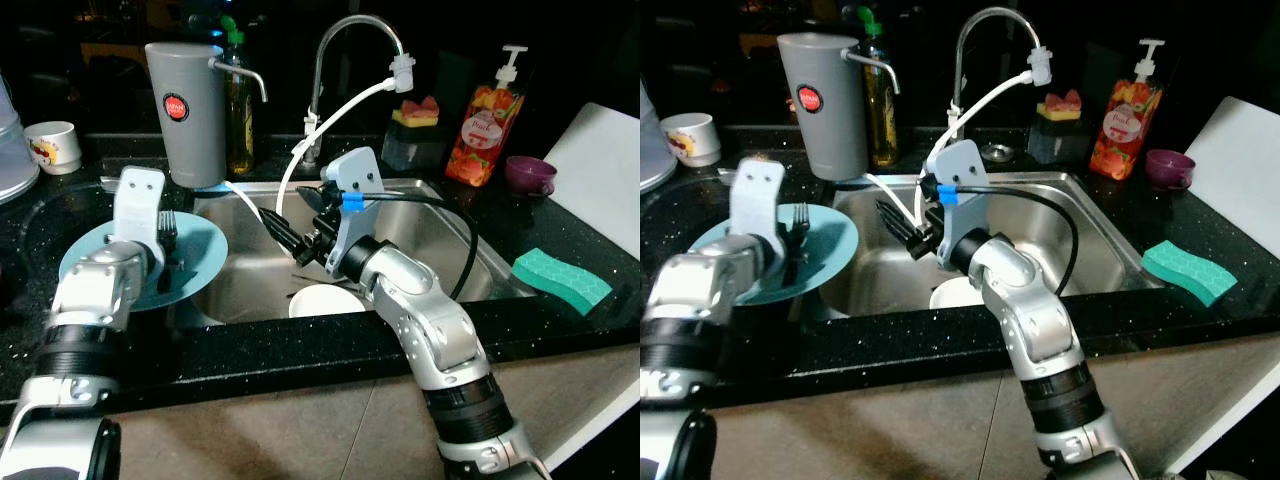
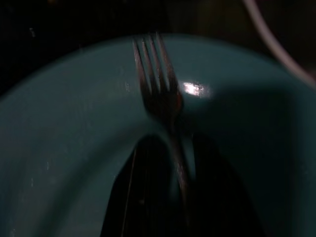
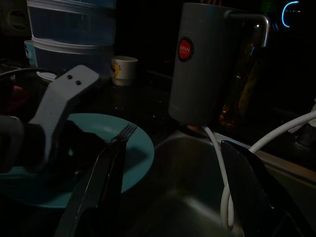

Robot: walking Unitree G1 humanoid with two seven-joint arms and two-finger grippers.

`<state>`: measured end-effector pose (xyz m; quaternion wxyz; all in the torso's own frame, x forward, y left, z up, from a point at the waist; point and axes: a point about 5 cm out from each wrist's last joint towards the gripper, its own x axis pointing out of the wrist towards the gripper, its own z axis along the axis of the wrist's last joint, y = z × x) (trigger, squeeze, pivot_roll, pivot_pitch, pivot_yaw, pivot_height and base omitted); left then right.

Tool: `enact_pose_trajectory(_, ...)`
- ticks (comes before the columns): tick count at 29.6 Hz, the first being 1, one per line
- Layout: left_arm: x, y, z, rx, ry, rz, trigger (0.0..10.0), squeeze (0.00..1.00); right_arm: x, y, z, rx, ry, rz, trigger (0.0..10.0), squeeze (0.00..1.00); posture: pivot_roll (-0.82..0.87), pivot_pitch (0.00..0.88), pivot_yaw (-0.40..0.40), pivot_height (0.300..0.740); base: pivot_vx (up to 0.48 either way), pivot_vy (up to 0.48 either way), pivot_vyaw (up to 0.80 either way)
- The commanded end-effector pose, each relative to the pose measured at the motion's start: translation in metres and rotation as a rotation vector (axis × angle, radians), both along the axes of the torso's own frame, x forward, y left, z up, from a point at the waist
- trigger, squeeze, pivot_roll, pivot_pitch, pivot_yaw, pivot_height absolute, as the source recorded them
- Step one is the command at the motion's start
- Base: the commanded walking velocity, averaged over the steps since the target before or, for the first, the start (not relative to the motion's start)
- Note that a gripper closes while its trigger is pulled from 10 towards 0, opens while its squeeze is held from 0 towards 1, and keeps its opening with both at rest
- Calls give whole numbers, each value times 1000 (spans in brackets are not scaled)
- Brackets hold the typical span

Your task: Kitchen organization

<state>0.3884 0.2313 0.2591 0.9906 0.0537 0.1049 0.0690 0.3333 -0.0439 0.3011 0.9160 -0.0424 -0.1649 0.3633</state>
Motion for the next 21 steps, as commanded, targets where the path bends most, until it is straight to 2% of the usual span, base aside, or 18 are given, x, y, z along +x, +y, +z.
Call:
enact_pose_trajectory(1,3,1,-7,8,25,22,10000,0,0,3,1,-9,-7,7,10000,0,37,94,-82,740,0,0,0)
enact_pose_trajectory(7,11,2,-17,-20,54,33,10000,0,1,1,1,-10,-7,5,10000,0,33,88,-84,740,0,0,0)
enact_pose_trajectory(8,12,4,-20,-25,69,37,9686,0,1,1,1,-10,-7,5,10000,0,30,87,-80,740,0,0,0)
enact_pose_trajectory(9,12,5,-25,-23,87,40,2706,0,1,1,2,-9,-8,5,10000,0,30,87,-80,740,0,0,0)
enact_pose_trajectory(10,12,5,-25,-23,87,40,2706,0,1,1,2,-9,-8,5,10000,0,30,87,-80,740,0,0,0)
enact_pose_trajectory(11,11,8,-32,-18,116,45,0,0,1,0,2,-6,-9,2,10000,0,30,87,-80,740,0,0,0)
enact_pose_trajectory(17,9,14,-40,10,138,66,0,0,2,-1,1,-5,-6,-4,10000,0,32,94,-81,740,0,0,0)
enact_pose_trajectory(21,10,21,-35,53,99,99,0,0,2,1,1,-5,-5,1,10000,0,35,93,-86,740,0,0,0)
